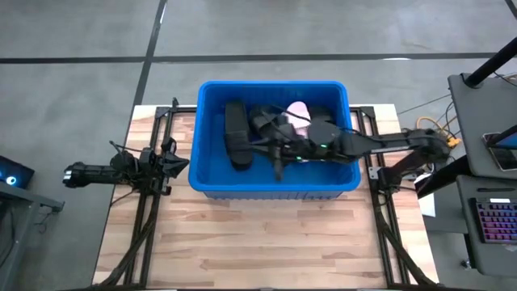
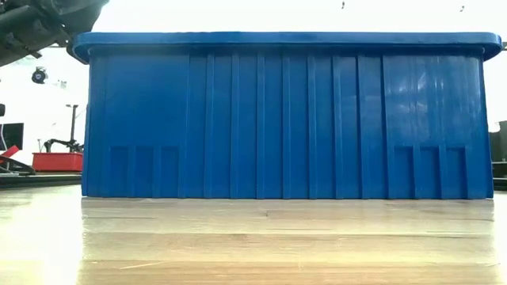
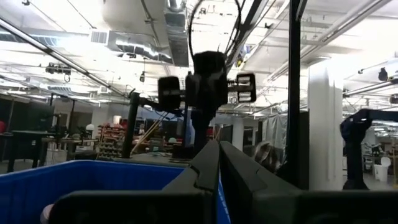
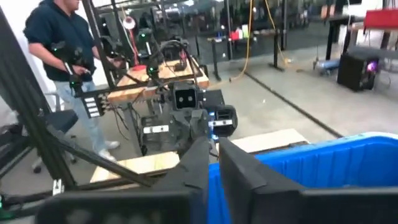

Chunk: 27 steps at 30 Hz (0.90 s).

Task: Pick and place slides into bin
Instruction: Return to Home Position

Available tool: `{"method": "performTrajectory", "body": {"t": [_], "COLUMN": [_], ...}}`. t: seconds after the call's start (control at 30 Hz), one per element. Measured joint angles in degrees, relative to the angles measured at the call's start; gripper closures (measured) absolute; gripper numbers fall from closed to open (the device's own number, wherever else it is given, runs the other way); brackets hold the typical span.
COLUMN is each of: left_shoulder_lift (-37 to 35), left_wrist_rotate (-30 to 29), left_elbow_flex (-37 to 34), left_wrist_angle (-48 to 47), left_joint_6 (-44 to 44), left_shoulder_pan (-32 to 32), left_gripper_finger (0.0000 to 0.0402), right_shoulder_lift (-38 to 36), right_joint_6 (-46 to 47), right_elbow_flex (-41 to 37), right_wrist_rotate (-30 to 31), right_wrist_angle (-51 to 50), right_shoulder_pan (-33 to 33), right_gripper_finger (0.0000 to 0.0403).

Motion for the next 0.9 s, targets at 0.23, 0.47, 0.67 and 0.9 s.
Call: {"method": "performTrajectory", "body": {"t": [0.23, 0.47, 0.67, 0.9], "left_shoulder_lift": [0.5, 0.5, 1.4, 2.4], "left_wrist_rotate": [-0.3, -3.7, -6.1, -7.1], "left_elbow_flex": [0.0, 0.0, -0.1, -0.1], "left_wrist_angle": [-0.1, 0.0, -0.1, 0.0], "left_joint_6": [0.1, 0.1, 0.2, 3.9], "left_shoulder_pan": [0.0, 0.0, 0.0, 0.0], "left_gripper_finger": [0.0402, 0.0402, 0.0402, 0.0402], "right_shoulder_lift": [-15.7, -29.8, -44.0, -56.0], "right_joint_6": [-4.3, -11.5, -11.9, -12.9], "right_elbow_flex": [-20.0, -36.2, -48.3, -58.7], "right_wrist_rotate": [8.3, 11.3, 15.6, 16.1], "right_wrist_angle": [10.0, 13.6, 18.9, 29.3], "right_shoulder_pan": [2.7, 4.6, 4.6, 4.5], "right_gripper_finger": [0.0393, 0.0394, 0.0394, 0.0394]}}
